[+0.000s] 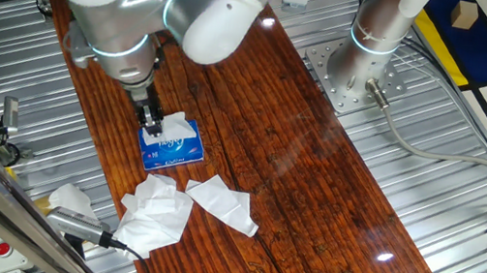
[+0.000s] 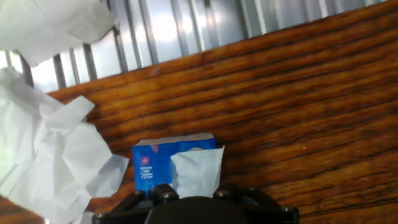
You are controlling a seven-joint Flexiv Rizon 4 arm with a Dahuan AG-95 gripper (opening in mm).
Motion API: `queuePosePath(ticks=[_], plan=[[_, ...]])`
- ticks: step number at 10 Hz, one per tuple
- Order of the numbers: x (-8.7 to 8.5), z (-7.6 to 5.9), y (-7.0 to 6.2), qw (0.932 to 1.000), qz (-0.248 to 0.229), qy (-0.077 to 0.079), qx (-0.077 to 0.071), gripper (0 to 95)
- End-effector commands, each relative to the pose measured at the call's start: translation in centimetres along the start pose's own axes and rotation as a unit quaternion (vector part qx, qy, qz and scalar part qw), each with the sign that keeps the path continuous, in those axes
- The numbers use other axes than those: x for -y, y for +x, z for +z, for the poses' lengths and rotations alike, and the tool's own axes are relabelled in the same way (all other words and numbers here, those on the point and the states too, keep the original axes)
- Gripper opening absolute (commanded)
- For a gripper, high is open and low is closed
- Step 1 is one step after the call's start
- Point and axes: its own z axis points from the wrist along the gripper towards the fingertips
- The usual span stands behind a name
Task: Pull out a napkin
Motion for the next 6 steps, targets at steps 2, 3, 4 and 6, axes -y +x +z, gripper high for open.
queuePosePath(ticks=[2, 3, 4, 6], plan=[[-0.4, -1.5, -0.7, 0.9986, -0.001, 0.039, 0.036, 38.0], [-0.5, -2.2, -1.0, 0.9979, 0.003, 0.045, 0.047, 38.0], [-0.6, -2.9, -1.1, 0.9966, 0.008, 0.048, 0.066, 38.0], [-0.7, -3.5, -1.1, 0.9959, 0.018, 0.045, 0.077, 38.0]])
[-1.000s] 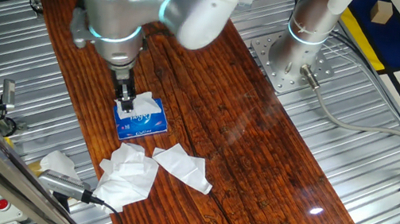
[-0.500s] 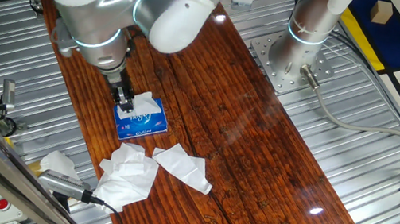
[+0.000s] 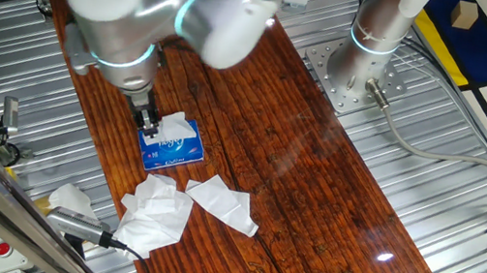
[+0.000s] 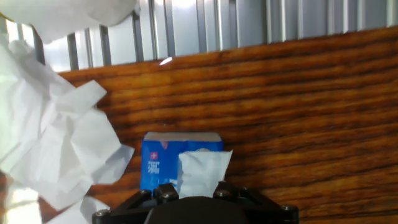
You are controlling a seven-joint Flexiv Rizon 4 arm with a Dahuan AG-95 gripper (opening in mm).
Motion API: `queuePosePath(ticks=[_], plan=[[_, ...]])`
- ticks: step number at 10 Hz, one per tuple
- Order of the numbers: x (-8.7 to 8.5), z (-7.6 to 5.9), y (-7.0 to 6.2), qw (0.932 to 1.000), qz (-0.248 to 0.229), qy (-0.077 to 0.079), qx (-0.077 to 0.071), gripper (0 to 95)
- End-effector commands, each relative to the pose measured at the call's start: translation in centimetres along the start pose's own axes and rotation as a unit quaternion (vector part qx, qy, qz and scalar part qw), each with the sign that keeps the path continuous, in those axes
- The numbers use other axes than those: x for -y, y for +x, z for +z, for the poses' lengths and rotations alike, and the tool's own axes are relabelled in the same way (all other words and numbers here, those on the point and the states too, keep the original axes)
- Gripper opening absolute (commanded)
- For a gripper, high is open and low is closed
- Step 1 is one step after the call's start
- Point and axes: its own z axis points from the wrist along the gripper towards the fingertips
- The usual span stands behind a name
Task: Pull out a napkin
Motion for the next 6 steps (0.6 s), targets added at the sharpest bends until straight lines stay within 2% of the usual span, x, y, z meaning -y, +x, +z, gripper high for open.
queuePosePath(ticks=[1, 3, 6], plan=[[0.04, -0.87, -0.16, 0.9994, 0.024, -0.007, 0.026, 38.0], [0.01, -1.09, -0.14, 0.9989, 0.026, -0.008, 0.038, 38.0], [-0.41, -1.56, 0.30, 0.9986, 0.028, -0.010, 0.045, 38.0]])
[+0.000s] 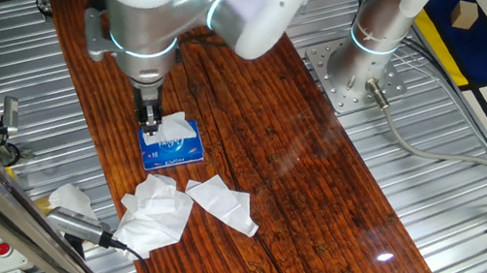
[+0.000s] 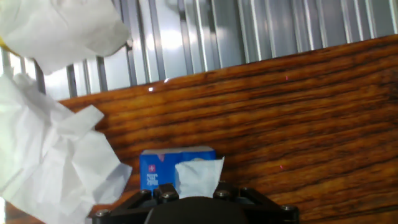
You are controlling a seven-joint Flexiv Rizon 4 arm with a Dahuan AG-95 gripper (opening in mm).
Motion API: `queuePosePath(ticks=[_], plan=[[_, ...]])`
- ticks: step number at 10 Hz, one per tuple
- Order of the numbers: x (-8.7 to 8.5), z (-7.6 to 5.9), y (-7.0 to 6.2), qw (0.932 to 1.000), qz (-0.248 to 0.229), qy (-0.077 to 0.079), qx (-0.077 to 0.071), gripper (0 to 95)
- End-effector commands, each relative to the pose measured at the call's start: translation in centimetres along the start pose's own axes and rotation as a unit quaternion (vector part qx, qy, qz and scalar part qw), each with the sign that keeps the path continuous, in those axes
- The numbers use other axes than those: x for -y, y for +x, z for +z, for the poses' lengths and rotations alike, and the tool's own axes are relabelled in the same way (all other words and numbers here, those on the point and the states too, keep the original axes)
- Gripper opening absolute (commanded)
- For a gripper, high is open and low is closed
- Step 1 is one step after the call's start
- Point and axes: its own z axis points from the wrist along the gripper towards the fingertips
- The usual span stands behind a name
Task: Pull out a napkin
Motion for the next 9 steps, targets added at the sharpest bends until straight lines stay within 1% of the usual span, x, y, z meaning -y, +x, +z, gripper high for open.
queuePosePath(ticks=[1, 3, 5, 6, 8, 9], plan=[[0.0, -0.3, 0.5, 1.0000, -0.003, -0.001, 0.005, 19.0], [0.3, -0.6, 1.0, 0.9999, -0.006, -0.003, 0.008, 19.0], [1.4, -0.9, 2.0, 0.9998, -0.015, -0.005, 0.013, 19.0], [1.7, -0.9, 2.4, 0.9998, -0.014, -0.005, 0.014, 19.0], [2.1, -0.5, 3.9, 0.9996, -0.008, -0.008, 0.026, 19.0], [2.4, -0.2, 4.5, 0.9994, -0.009, -0.009, 0.031, 19.0]])
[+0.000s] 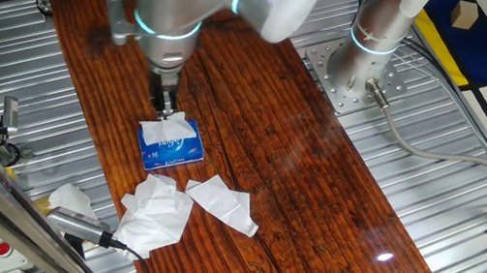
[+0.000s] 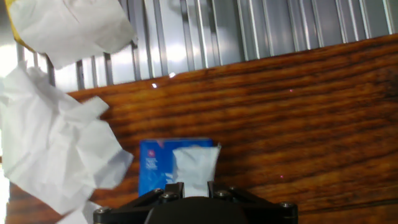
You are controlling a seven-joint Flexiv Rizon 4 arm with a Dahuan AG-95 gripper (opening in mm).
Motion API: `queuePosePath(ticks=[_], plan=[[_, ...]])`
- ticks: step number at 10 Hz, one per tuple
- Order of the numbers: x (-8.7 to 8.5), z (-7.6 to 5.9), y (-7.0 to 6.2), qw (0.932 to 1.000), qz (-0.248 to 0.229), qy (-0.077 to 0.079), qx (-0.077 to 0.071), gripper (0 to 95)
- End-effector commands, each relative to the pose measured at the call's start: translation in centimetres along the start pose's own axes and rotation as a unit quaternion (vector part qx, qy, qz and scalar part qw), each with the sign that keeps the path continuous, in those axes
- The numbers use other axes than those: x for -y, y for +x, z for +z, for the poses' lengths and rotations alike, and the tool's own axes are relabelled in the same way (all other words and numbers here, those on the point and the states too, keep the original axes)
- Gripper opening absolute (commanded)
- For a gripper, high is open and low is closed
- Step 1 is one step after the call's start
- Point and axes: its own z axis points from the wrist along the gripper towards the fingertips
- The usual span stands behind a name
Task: Pull out a napkin
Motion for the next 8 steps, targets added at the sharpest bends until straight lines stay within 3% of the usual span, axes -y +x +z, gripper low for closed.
queuePosePath(ticks=[1, 4, 7, 8], plan=[[0.5, 0.4, 0.8, 1.0000, -0.001, -0.002, 0.007, 19.0], [1.4, 0.4, 1.6, 1.0000, 0.002, -0.003, -0.004, 19.0], [1.6, 0.5, 1.8, 0.9997, 0.005, -0.025, -0.006, 19.0], [1.6, 0.7, 1.8, 0.9997, 0.004, -0.024, -0.005, 19.0]])
